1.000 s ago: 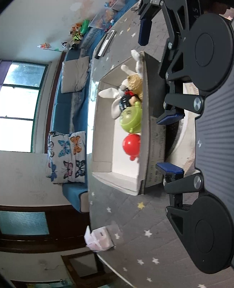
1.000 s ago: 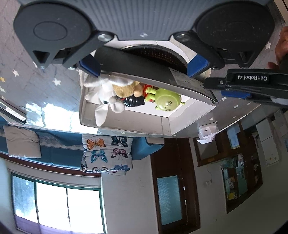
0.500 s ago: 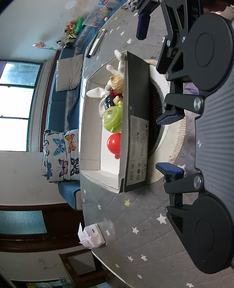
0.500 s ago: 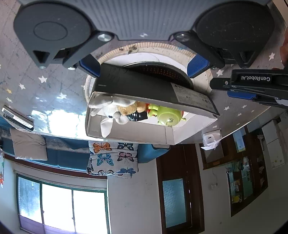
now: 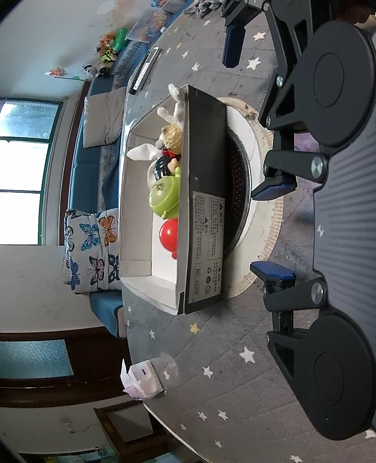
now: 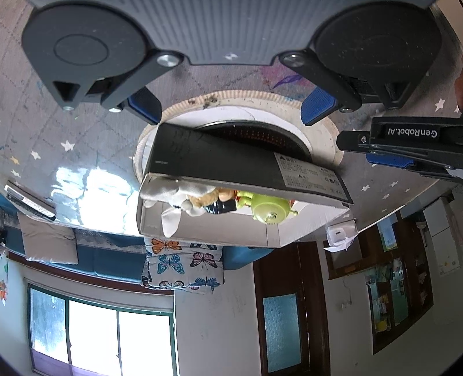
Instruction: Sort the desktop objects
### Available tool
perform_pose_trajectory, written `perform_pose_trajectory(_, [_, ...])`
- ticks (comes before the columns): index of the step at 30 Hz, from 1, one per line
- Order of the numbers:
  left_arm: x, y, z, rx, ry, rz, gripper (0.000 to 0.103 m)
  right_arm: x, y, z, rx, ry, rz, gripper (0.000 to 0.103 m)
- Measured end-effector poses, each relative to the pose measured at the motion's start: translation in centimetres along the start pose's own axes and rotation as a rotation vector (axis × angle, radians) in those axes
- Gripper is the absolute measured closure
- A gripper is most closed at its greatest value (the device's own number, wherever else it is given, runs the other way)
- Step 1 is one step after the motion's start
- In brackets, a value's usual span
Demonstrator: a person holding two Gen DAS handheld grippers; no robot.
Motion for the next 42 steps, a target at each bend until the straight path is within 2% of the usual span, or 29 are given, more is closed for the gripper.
perform_pose_trajectory(20, [1.4,-0.1,0.6,0.002,-0.045,0.026,0.054,-0.7,-0.3,1.1,-0.025,-0.003,-0.008,0.000])
perform_pose_trajectory(42, [1.8,0.4,1.4,-0.003,-0.049,-0.004,0.055,-0.9,0.1,1.7,-0.043,-0.013,-0.011,0.000])
Point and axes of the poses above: each gripper's, at about its wrist camera, not at the fingertips, and y roughly against the way its jaws point, x to its right, z to its underside, the point moved 7 cm from there along -y, roughly the way its jaws point, and after that the axes turned 1 degree about x, right-handed, at the moved point
